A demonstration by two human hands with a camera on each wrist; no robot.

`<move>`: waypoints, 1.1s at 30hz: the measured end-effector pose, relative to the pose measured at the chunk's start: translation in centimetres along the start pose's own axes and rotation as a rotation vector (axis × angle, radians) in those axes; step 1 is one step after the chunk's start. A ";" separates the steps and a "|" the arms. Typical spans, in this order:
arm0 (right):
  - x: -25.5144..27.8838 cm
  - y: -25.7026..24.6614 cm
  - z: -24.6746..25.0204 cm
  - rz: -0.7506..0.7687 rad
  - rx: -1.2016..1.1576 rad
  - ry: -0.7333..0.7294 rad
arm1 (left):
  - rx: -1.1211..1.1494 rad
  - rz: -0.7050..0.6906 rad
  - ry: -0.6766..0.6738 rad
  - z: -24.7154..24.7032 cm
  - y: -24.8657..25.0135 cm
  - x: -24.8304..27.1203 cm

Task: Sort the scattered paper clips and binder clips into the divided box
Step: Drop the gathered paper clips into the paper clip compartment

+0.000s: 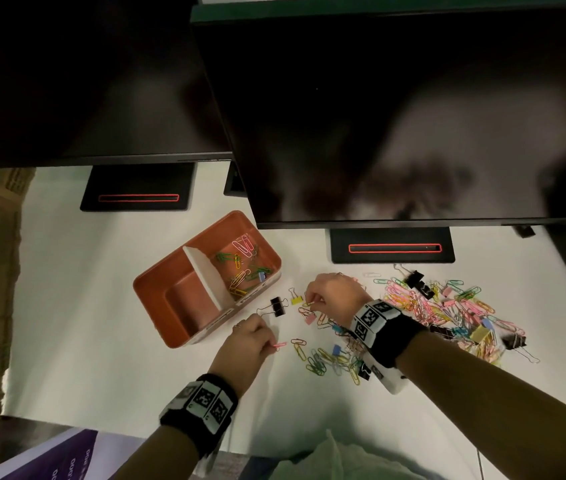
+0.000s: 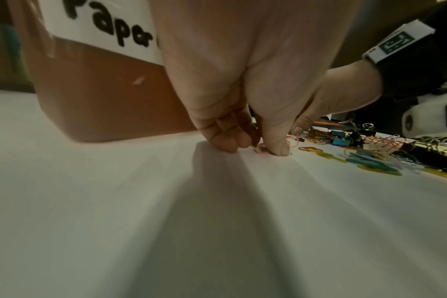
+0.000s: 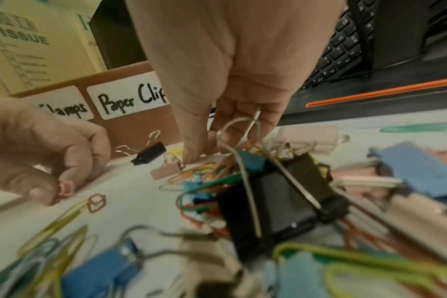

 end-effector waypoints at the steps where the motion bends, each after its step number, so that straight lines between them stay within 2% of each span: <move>1: 0.0 0.0 -0.1 0.005 -0.003 0.002 | -0.027 -0.006 -0.002 0.0 0.1 0.0; 5: 0.2 -0.3 -0.2 0.035 0.036 -0.001 | -0.159 -0.059 -0.043 -0.3 0.7 0.2; 8: 0.2 -0.7 0.2 0.075 0.087 0.002 | -0.117 -0.034 -0.106 -0.6 0.6 -0.1; 12: 0.0 -0.9 -0.2 0.124 0.129 -0.087 | -0.076 -0.039 -0.131 -0.7 0.3 -0.6; 17: 0.0 -0.7 -0.4 0.119 0.107 -0.163 | 0.023 -0.151 -0.092 -0.7 1.2 -0.2; 21: 0.1 -0.2 -0.4 0.038 -0.044 -0.152 | 0.054 -0.200 -0.046 -1.0 3.3 -0.2; 28: -0.2 0.0 -0.2 -0.027 -0.058 -0.133 | 0.019 -0.114 -0.013 -1.6 3.6 -1.0; 33: 0.0 -0.7 0.4 0.023 -0.097 -0.071 | 0.001 -0.088 0.012 -1.7 3.2 -1.3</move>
Point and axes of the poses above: each hand's wrist, its own x-axis away from the middle knuckle, its own z-axis out of the back of the hand, y = z × x, the point moved 6 cm from there along -x, towards the middle knuckle, and after that the axes turned 3 degrees about -x, right-handed, at the moved point
